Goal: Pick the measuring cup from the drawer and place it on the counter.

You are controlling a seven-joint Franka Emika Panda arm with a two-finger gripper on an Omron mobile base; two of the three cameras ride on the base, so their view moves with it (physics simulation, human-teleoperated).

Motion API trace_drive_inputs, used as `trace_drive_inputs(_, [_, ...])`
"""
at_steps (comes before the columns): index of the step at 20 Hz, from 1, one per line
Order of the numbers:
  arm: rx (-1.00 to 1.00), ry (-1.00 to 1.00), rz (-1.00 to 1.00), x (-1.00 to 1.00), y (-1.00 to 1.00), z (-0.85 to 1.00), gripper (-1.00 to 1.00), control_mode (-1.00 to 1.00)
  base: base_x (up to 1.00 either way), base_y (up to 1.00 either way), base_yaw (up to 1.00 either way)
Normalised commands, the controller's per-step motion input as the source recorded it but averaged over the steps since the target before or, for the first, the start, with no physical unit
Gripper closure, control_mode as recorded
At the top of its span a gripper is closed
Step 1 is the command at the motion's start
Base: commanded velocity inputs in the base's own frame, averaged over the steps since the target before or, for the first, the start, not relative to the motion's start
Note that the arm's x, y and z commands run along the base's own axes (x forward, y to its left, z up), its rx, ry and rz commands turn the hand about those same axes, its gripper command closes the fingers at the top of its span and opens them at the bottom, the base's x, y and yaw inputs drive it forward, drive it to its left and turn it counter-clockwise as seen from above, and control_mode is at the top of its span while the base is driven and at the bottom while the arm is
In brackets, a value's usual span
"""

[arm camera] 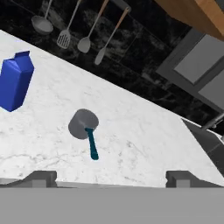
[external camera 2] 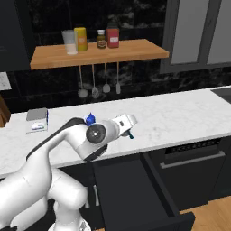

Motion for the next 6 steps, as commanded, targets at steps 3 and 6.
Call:
trace_drive_inputs(3, [-0.07, 0.27, 0.15, -0.66, 0.05, 0.68, -1.00, -1.00, 0.00, 0.00, 0.00])
trace_drive_inputs(6, [-0.07, 0.05, 0.21, -0.32, 0.22, 0.13, -1.00, -1.00, 0.00, 0.00, 0.00])
